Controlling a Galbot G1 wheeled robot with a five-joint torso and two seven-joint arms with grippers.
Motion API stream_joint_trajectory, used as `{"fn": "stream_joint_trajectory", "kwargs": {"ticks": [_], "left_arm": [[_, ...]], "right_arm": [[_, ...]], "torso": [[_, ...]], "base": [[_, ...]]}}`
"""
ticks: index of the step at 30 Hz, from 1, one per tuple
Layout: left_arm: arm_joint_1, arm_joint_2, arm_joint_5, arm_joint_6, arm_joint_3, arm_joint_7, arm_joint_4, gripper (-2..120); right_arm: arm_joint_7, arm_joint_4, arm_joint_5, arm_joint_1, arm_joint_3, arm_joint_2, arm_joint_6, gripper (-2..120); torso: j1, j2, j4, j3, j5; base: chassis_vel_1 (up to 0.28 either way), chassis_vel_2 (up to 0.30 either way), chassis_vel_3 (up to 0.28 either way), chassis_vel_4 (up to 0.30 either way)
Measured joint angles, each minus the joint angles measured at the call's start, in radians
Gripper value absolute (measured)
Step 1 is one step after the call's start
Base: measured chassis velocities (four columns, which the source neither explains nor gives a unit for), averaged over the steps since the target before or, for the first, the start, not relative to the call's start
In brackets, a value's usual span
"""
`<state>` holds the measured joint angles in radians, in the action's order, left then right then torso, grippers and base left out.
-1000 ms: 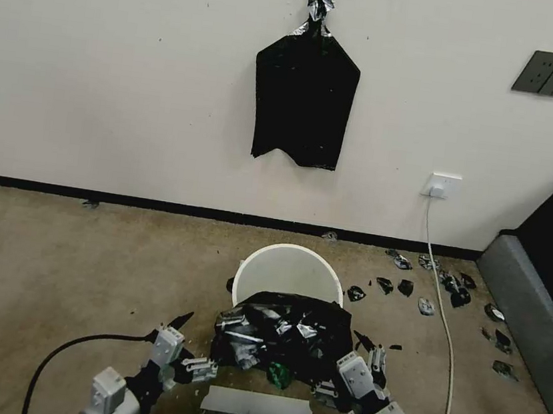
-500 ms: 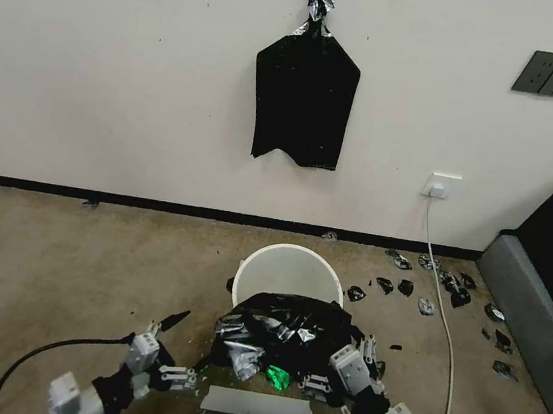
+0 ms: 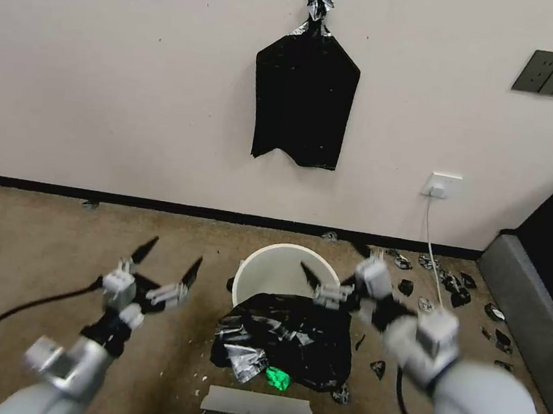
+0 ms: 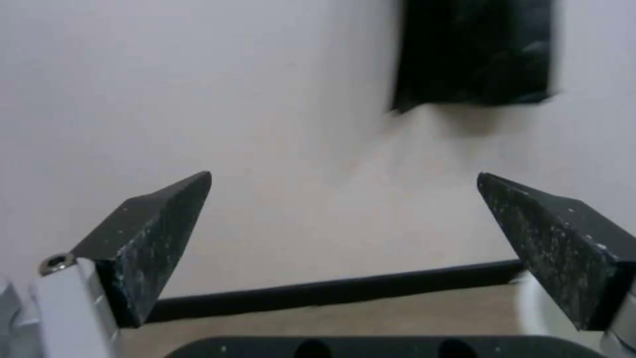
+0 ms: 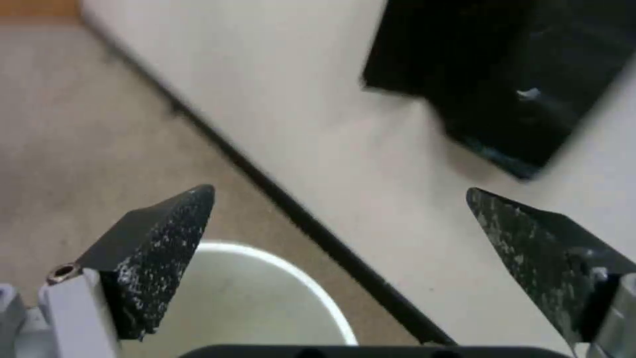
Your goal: Place a trash bag onto the trash bin.
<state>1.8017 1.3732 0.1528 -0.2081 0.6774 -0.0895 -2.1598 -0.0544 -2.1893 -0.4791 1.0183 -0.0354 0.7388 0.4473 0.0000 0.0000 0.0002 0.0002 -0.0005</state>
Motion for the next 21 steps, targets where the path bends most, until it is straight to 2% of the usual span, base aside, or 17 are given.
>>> {"fn": "stream_joint_trajectory", "kwargs": {"ticks": [1, 3, 4, 8, 9, 13, 14, 16, 21], "left_arm": [[0.000, 0.000, 0.000, 0.000, 0.000, 0.000, 0.000, 100], [0.004, 0.029, -0.090, -0.016, 0.001, 0.064, 0.018, 100], [0.004, 0.029, -0.090, -0.016, 0.001, 0.064, 0.018, 100], [0.003, 0.081, -0.164, -0.028, -0.007, 0.120, 0.055, 100], [0.003, 0.081, -0.164, -0.028, -0.007, 0.120, 0.055, 100], [0.009, 0.117, -0.165, -0.011, -0.028, 0.141, 0.073, 100], [0.009, 0.117, -0.165, -0.011, -0.028, 0.141, 0.073, 100], [0.023, 0.112, -0.157, 0.006, -0.030, 0.138, 0.068, 100], [0.040, 0.085, -0.138, 0.022, -0.029, 0.128, 0.064, 100]], "right_arm": [[0.000, 0.000, 0.000, 0.000, 0.000, 0.000, 0.000, 100], [-0.035, 0.148, -0.020, -0.252, 0.211, -0.007, 0.036, 100], [-0.035, 0.148, -0.020, -0.252, 0.211, -0.007, 0.036, 100], [-0.143, 0.370, -0.003, -0.591, 0.506, 0.051, 0.117, 100], [-0.143, 0.370, -0.003, -0.591, 0.506, 0.051, 0.117, 100], [-0.239, 0.564, 0.055, -0.762, 0.709, 0.140, 0.148, 100], [-0.239, 0.564, 0.055, -0.762, 0.709, 0.140, 0.148, 100], [-0.273, 0.628, 0.063, -0.819, 0.788, 0.170, 0.148, 100], [-0.334, 0.720, 0.079, -0.891, 0.883, 0.208, 0.139, 100]], "torso": [[0.000, 0.000, 0.0000, 0.000, 0.0000], [0.000, 0.000, 0.0000, 0.000, 0.0010], [0.000, 0.000, 0.0000, 0.000, 0.0010], [0.000, 0.000, 0.0002, 0.000, 0.0004], [0.000, 0.000, 0.0002, 0.000, 0.0004], [0.000, 0.000, -0.0004, 0.000, 0.0006], [0.000, 0.000, -0.0004, 0.000, 0.0006], [0.000, 0.000, 0.0000, 0.000, 0.0003], [0.000, 0.000, -0.0003, 0.000, 0.0004]], "base": [[0.000, 0.000, 0.000, 0.000], [0.000, 0.000, 0.000, 0.000], [0.000, 0.000, 0.000, 0.000], [0.000, 0.000, 0.000, 0.000], [0.000, 0.000, 0.000, 0.000], [0.000, 0.000, 0.000, 0.000], [0.000, 0.000, 0.000, 0.000], [0.000, 0.000, 0.000, 0.000], [0.000, 0.000, 0.000, 0.000]]}}
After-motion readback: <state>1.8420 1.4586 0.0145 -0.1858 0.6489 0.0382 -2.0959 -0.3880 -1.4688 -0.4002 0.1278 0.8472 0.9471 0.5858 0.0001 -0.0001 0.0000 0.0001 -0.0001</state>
